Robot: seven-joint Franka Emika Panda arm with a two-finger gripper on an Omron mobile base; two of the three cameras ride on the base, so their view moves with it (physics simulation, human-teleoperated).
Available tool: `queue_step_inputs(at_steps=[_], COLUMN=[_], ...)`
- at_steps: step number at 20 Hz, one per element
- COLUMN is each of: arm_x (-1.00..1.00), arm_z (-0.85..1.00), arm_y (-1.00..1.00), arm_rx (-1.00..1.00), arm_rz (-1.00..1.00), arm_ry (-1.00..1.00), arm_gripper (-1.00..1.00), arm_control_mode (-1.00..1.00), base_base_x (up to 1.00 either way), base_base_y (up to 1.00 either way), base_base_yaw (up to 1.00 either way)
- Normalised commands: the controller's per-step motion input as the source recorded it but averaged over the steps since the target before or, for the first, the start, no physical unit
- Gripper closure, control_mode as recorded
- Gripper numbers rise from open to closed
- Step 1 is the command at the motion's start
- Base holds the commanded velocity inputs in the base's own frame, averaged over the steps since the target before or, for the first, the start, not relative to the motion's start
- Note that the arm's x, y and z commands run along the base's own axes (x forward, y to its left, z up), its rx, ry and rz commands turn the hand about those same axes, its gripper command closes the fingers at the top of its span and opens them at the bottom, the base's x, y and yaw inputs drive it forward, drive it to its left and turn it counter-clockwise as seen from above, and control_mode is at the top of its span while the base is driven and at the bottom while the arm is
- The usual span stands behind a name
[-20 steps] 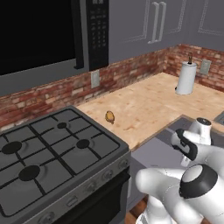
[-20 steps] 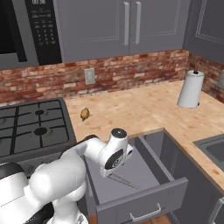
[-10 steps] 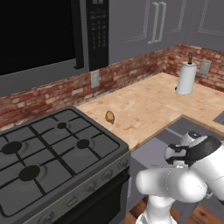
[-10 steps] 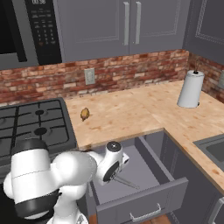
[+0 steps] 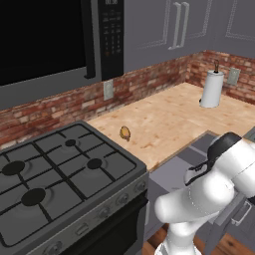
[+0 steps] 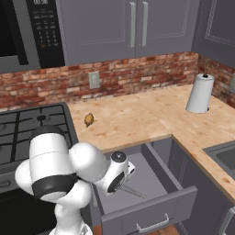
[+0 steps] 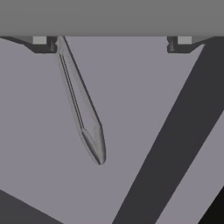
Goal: Pick the tongs from the drawer and place it on the counter.
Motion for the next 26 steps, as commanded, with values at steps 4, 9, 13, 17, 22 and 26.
queue_step_inputs(at_steps=[4, 9, 13, 17, 22, 26], arm_x=[0.03, 0.22, 0.22, 0.14, 0.12, 0.01], arm_z=[0.00, 0.00, 0.00, -0.03, -0.21, -0.28], arm_y=[-0.02, -0.04, -0.01, -0.03, -0.07, -0.09], arm_rx=[0.00, -0.01, -0.05, -0.08, -0.05, 0.00], arm_rz=[0.00, 0.00, 0.00, 0.00, 0.00, 0.00], arm_ry=[-0.01, 0.00, 0.00, 0.00, 0.00, 0.00], arm_gripper=[-1.00, -1.00, -1.00, -1.00, -1.00, -1.00], arm_control_mode=[-1.00, -1.00, -1.00, -1.00, -1.00, -1.00], base_base_x=[0.00, 0.00, 0.00, 0.00, 0.00, 0.00], base_base_y=[0.00, 0.00, 0.00, 0.00, 0.00, 0.00], base_base_yaw=[0.00, 0.00, 0.00, 0.00, 0.00, 0.00])
